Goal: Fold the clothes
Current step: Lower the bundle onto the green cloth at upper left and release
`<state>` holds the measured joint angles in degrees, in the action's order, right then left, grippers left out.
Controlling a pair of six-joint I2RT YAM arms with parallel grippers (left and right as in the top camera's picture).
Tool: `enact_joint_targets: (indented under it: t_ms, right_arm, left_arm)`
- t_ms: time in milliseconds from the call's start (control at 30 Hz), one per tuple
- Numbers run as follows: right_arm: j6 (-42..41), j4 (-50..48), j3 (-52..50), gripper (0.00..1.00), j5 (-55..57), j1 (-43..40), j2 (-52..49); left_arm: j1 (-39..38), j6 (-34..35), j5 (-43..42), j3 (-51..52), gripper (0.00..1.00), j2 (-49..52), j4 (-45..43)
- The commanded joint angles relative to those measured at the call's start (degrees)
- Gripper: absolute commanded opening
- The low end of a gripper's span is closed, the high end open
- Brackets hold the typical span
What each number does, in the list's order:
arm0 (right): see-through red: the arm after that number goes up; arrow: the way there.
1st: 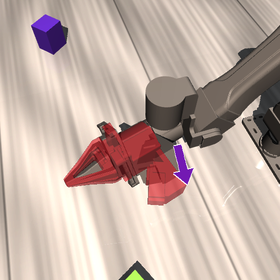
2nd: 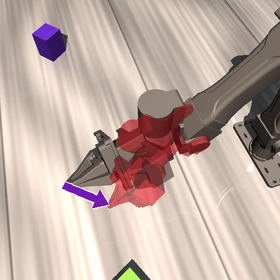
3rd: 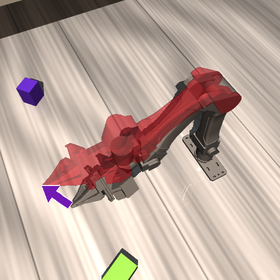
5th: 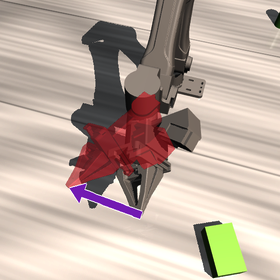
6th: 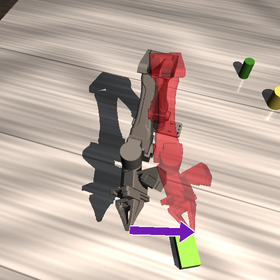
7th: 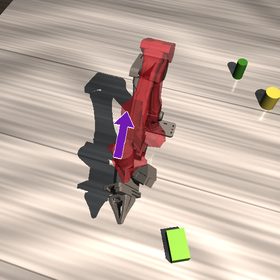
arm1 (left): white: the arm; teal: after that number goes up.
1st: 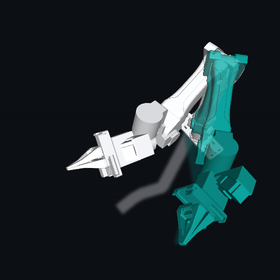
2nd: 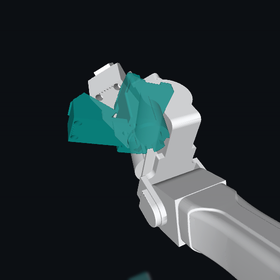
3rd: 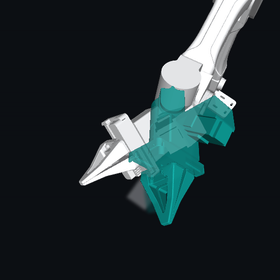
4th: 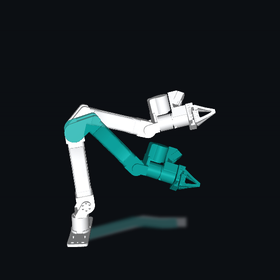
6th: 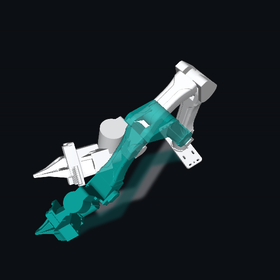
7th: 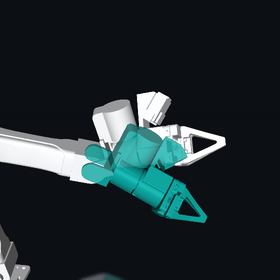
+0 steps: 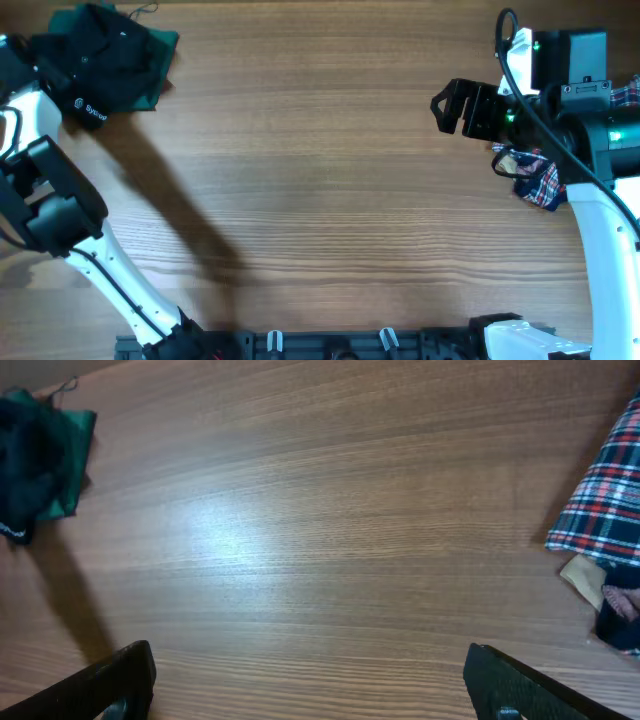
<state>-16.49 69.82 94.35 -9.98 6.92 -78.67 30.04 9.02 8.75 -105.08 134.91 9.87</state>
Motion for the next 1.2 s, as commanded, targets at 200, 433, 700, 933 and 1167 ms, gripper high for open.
enact_joint_targets:
  t_ms: [200,433,700,933,1167]
  right_arm:
    - [-0.4,-1.2,1.0,1.00,1.0,-0.2,0.5]
    - [0.4,-1.2,1.0,1.00,1.0,-0.2,0.5]
    - [1.3,-1.2,1.0,1.00,1.0,-0.2,0.5]
    - [1.2,-1.5,1.0,1.00,1.0,-0.2,0.5]
    - [1.0,-1.6,1.0,1.00,1.0,-0.2,0.5]
  left_arm:
    - [-5.4,-1.1,-7.2,0.1,0.43,-8.3,4.8]
    - [-9.1,-0.9,-7.4,0.1,0.44,-3.8,3.7]
    - [-8.0,-0.9,-5.4,0.1,0.43,2.6,-2.0]
    - [-6.9,-1.4,-5.5,0.1,0.58,5.3,-4.5]
    - [-7.4,-1.3,-5.5,0.0,0.78,-0.5,-6.7]
